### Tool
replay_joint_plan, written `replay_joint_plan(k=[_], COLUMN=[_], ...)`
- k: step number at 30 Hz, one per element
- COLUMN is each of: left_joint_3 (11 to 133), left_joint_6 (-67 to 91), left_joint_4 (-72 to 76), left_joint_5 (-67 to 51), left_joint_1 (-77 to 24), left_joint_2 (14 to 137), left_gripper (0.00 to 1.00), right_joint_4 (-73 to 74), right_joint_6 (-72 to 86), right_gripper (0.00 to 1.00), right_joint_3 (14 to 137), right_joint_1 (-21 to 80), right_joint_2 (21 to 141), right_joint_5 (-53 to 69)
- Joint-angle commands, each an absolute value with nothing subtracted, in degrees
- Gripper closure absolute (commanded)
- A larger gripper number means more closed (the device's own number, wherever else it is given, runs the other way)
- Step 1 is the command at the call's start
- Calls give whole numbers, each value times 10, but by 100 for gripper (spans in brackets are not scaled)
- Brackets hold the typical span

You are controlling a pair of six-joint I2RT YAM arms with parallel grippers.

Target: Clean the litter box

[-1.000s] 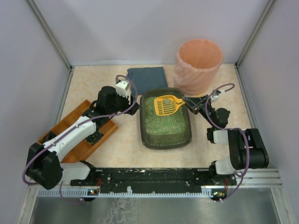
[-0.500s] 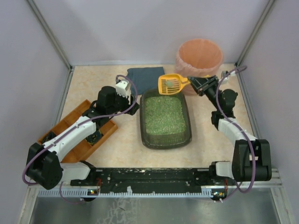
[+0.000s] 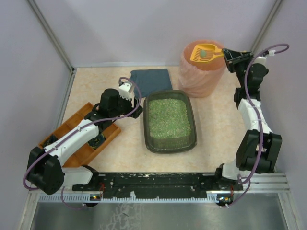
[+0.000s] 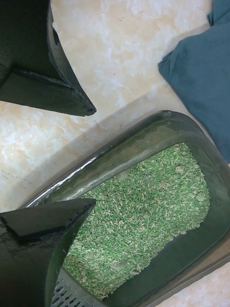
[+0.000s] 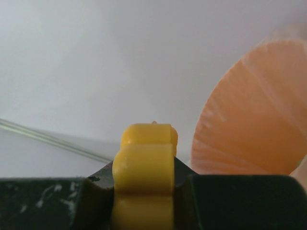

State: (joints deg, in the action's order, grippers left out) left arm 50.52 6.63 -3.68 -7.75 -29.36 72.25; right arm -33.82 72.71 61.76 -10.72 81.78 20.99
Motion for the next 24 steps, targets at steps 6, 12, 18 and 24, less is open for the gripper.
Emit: replay_joint_plan(k=[6, 12, 18, 24], left_joint_3=[519, 522, 523, 524], left_joint_6=[62, 64, 64, 63], left_joint_4=[-45, -48, -50, -52], left_joint_5=[-80, -84, -85, -83], left_joint_1=[-290, -290, -289, -290], left_joint_2=[721, 725, 726, 727], left_gripper=[25, 25, 25, 25], right_joint_4=[-187, -19, 101, 127], right_joint_6=[492, 282, 116, 61], right_gripper=[100, 100, 100, 100], right_joint_3=[822, 982, 1100, 1140], right_joint_1=[-118, -82, -19, 6], right_joint_2=[906, 969, 1012, 1017], right_joint_5=[150, 94, 8, -34])
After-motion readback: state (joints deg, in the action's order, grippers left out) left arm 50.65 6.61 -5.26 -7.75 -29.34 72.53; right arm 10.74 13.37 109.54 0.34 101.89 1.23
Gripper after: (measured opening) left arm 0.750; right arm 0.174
